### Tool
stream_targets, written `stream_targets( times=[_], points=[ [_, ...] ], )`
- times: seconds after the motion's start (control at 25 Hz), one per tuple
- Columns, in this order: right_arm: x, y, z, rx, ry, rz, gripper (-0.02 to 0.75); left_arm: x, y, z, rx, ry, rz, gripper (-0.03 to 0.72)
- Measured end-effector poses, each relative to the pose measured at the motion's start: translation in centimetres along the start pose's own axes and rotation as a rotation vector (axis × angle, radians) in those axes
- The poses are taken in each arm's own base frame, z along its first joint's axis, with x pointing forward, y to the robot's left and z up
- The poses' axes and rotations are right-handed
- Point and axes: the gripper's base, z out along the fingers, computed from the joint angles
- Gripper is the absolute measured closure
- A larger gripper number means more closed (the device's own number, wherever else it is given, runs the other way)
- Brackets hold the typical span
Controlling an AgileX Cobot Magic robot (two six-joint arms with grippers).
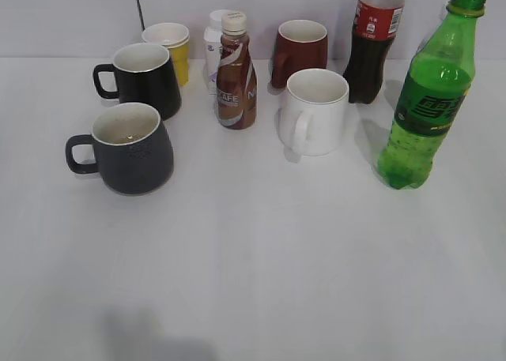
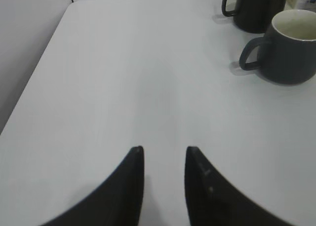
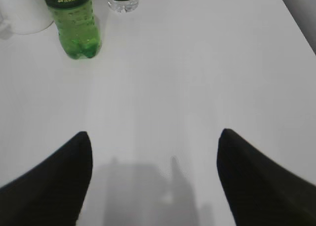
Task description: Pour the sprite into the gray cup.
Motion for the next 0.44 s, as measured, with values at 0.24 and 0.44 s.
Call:
stream_targets(
  times=[0.24,0.44],
  points=[
    [0.0,0.0,0.0,0.0,0.0,0.0,0.148,0.0,0.0,0.0,0.0,0.0,0.0,0.463],
    [0.0,0.0,0.0,0.0,0.0,0.0,0.148,0.0,0.0,0.0,0.0,0.0,0.0,0.463]
  ],
)
